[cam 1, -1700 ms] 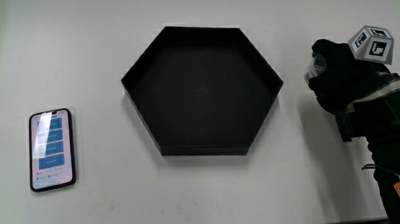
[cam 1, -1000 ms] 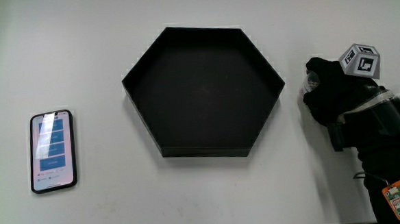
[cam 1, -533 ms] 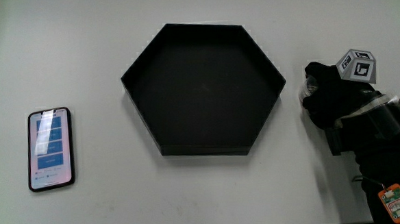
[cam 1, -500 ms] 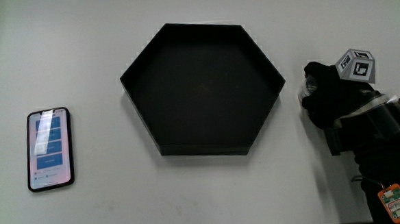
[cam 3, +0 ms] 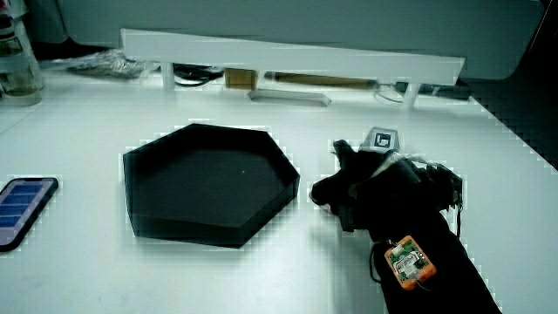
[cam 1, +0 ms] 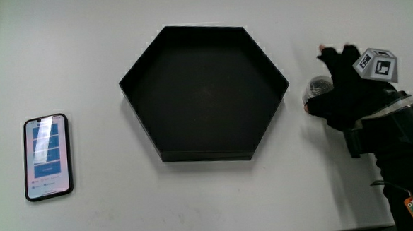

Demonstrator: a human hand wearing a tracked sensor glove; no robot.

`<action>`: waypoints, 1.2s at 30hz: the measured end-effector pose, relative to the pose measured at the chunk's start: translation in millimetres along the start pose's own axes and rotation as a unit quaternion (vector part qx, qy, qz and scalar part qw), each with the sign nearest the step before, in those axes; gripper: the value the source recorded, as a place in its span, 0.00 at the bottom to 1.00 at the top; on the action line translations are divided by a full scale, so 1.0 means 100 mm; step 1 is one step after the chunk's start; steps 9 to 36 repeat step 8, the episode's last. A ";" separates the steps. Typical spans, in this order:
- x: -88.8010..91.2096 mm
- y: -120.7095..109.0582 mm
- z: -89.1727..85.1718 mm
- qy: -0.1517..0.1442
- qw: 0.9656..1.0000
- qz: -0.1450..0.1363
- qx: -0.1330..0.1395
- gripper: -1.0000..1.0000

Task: Place paper clip on desk

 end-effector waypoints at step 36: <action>0.09 -0.30 0.21 0.036 0.990 0.009 0.137 0.00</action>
